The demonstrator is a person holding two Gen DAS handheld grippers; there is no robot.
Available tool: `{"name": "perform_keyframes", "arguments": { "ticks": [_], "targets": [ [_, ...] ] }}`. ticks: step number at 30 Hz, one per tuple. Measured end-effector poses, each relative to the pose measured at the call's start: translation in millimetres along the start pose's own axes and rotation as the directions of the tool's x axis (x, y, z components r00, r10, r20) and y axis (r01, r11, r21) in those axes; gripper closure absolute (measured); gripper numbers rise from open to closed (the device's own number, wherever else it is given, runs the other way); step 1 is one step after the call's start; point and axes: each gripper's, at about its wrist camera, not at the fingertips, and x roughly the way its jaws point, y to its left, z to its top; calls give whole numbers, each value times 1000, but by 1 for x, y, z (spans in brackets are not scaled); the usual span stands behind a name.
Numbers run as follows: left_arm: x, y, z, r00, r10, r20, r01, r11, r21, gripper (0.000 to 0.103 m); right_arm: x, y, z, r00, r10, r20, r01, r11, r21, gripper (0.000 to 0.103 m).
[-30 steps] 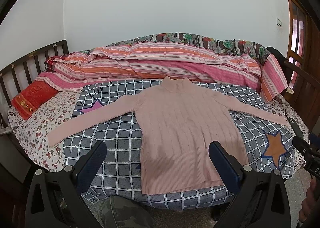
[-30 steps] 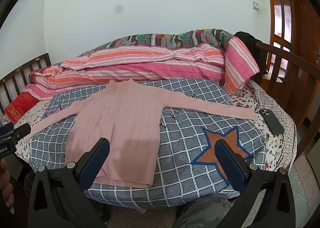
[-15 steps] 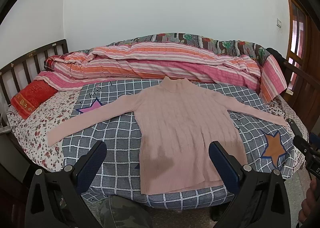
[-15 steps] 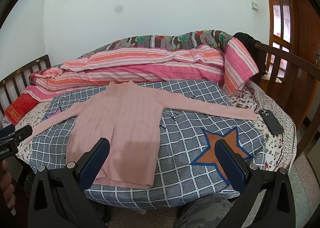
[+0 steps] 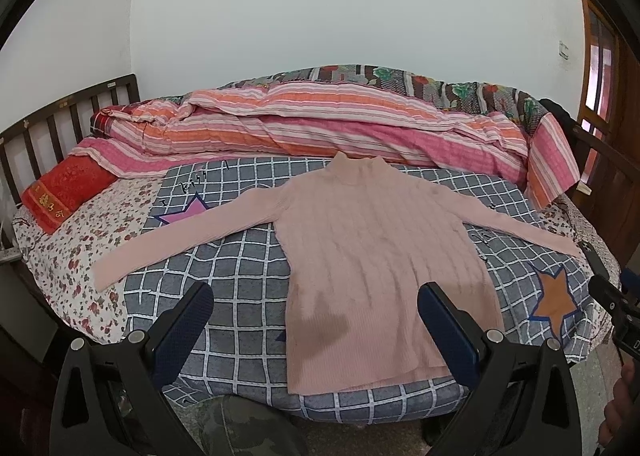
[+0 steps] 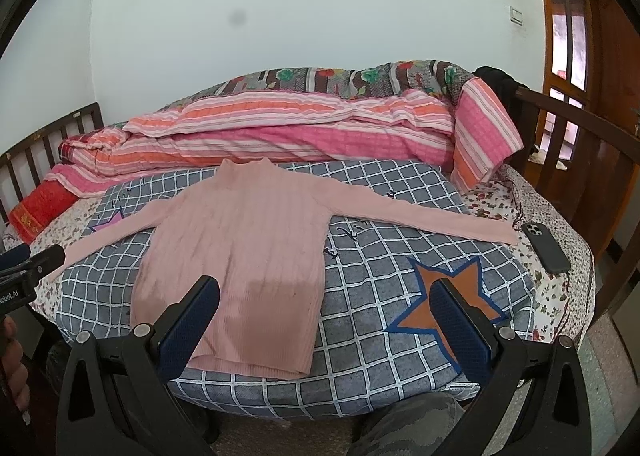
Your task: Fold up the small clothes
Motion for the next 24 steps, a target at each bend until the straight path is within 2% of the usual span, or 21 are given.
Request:
{"name": "perform_keyframes", "arguments": {
  "ticks": [5,14,18,19,22,24],
  "targets": [
    [21,12,-2,1000,8,-24,-8,1000,-17,1,22,5,-4,999,12,-34,-12,1000,-3,0],
    [85,51,-17,994,30,-103,-37,997,-68,1,86,15,-25,989,-32,-147,31,1000,-5,0],
    [123,90,-27,988,-4,-154,-23,985,-172,1,124,20,-34,974,-63,-219,61,998,-16,0],
    [134,104,-30,985,-12,-170,-24,977,-210,1,131,20,-34,973,-60,-225,59,998,-13,0],
    [159,140,-37,980,-18,-200,-44,953,-300,10,149,26,-36,976,-45,-211,41,999,-22,0],
    [172,166,-40,980,-6,-199,-65,934,-350,10,162,32,-36,975,-36,-221,28,999,-38,0]
  ]
}}
